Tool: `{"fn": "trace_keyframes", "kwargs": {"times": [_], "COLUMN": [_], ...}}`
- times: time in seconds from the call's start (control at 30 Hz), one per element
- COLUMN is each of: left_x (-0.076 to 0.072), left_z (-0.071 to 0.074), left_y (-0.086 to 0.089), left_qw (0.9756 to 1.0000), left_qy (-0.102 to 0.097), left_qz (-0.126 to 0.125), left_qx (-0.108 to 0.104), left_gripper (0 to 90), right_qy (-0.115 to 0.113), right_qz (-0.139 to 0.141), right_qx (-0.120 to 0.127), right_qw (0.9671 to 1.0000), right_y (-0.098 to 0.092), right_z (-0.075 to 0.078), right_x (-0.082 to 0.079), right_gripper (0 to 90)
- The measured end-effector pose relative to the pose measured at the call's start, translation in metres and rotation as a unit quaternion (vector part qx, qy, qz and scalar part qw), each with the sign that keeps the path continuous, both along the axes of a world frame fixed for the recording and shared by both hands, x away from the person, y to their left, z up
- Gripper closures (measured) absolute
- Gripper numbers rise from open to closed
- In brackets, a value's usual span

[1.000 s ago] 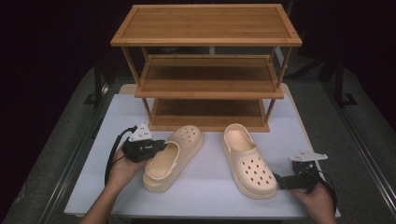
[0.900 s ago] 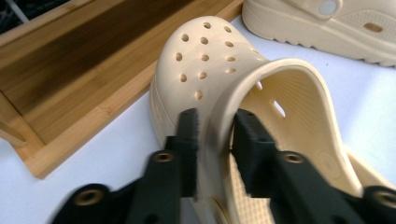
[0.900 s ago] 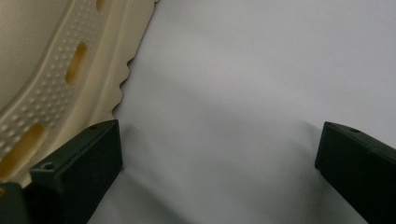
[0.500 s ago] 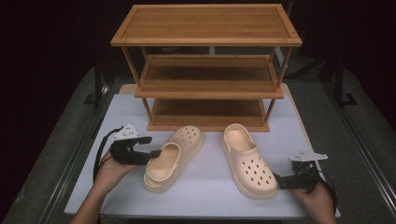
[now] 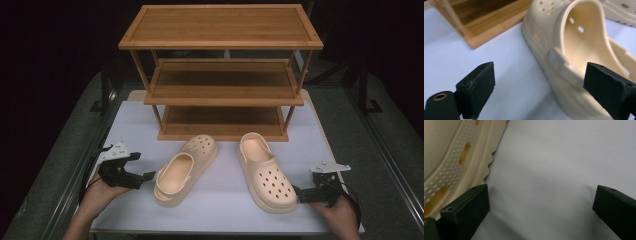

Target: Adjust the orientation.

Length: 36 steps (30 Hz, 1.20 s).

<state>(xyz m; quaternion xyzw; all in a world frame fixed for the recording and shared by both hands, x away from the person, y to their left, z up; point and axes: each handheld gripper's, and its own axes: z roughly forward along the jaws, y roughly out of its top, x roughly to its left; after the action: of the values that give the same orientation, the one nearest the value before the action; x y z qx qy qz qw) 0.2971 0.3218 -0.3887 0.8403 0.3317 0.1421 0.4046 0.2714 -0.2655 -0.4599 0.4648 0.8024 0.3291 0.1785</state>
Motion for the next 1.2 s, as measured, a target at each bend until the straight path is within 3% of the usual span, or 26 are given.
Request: {"fn": "trace_keyframes", "kwargs": {"times": [0.27,0.33,0.43,0.5,0.7,1.1,1.17,1.2], "left_x": [-0.01,-0.012,-0.009,-0.007,-0.004,-0.005,-0.005,-0.005], "left_z": [-0.02,-0.028,-0.038,-0.044,-0.061,-0.062,-0.062,-0.062], "left_y": [0.022,0.026,0.029,0.029,0.035,0.034,0.034,0.034], "left_qw": [0.9993,0.9989,0.9983,0.998,0.9969,0.9969,0.997,0.9969], "left_qy": [0.005,0.004,0.01,0.02,0.028,0.023,0.024,0.025], "left_qz": [0.032,0.034,0.04,0.044,0.047,0.043,0.042,0.042], "left_qx": [0.019,0.032,0.041,0.041,0.056,0.062,0.061,0.061], "left_gripper": [8.1,8.1,7.8,2.0,1.8,0.9,0.9,0.9], "right_qy": [0.0,0.001,0.002,0.003,0.003,0.006,0.007,0.005], "right_qz": [0.001,0.001,0.0,0.0,0.0,0.0,-0.002,-0.001], "right_qx": [0.0,-0.002,-0.001,-0.001,-0.002,-0.002,-0.002,0.005], "right_qw": [1.0,1.0,1.0,1.0,1.0,1.0,1.0,1.0], "right_y": [0.0,0.0,0.0,0.0,0.001,0.001,-0.001,-0.002], "right_z": [0.0,0.0,0.0,0.0,0.001,0.002,0.006,0.008], "right_x": [0.0,0.0,0.0,0.0,0.0,0.0,-0.002,-0.003], "right_gripper": [0.1,0.0,0.1,0.1,0.0,0.8,12.8,14.3]}}
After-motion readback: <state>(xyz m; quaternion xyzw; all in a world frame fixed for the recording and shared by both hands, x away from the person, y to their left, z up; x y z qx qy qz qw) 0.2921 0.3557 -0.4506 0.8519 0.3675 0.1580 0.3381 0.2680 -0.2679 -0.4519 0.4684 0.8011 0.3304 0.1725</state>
